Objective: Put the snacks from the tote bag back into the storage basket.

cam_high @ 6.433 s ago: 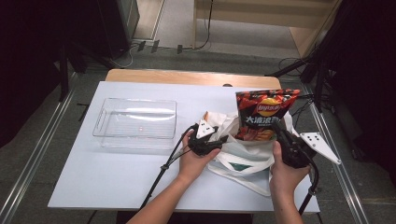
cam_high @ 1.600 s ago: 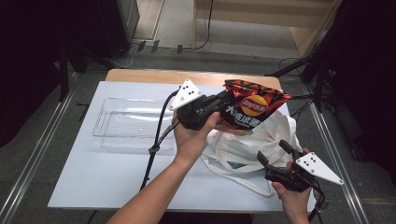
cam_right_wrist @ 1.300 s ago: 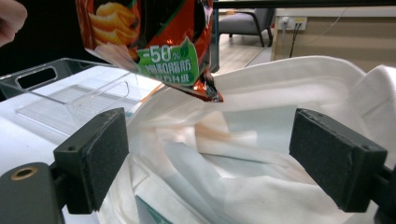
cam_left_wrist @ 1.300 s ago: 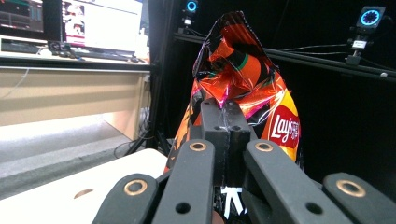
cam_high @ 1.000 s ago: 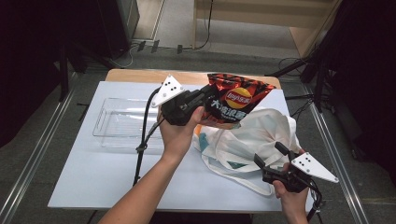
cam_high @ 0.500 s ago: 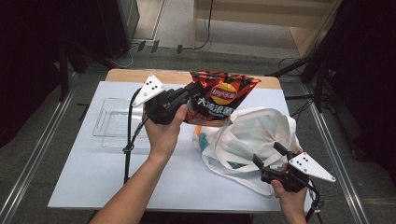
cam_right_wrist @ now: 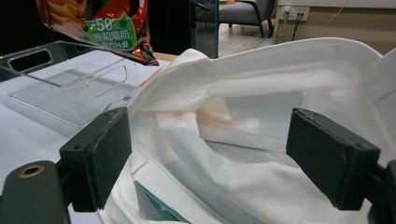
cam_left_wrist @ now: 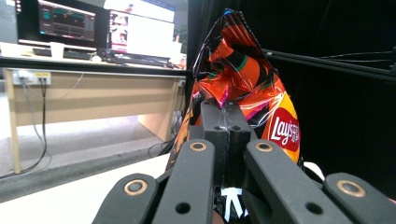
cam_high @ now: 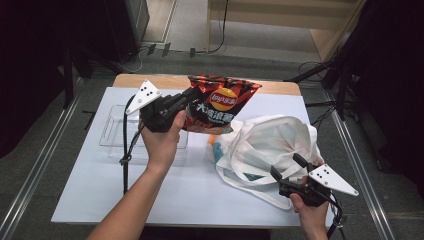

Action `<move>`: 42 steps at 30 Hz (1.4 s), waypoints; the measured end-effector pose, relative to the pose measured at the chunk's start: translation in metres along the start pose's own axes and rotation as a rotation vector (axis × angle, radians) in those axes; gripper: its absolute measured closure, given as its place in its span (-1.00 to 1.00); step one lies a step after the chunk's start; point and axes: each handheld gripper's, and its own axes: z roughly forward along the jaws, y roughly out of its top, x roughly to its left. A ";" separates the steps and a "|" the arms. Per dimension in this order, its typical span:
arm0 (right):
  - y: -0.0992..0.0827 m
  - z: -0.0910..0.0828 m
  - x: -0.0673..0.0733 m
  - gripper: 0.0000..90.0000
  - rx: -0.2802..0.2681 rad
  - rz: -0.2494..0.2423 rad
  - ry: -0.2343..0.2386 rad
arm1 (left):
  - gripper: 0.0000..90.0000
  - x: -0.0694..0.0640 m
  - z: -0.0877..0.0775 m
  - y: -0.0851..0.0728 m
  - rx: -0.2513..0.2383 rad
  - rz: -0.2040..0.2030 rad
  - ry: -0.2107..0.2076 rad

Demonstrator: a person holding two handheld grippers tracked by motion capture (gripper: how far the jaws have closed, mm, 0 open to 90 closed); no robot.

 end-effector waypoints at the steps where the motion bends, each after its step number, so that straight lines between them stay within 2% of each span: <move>1: 0.000 0.000 0.000 -0.68 0.001 -0.001 0.000 | 1.00 0.002 -0.002 0.000 0.003 0.002 0.005; 28: -0.003 0.006 0.002 -0.67 0.024 -0.010 -0.003 | 1.00 0.050 -0.043 -0.001 -0.013 -0.010 0.117; 42: -0.004 0.006 0.003 -0.67 0.024 -0.010 -0.008 | 1.00 0.065 -0.054 -0.006 -0.012 -0.016 0.156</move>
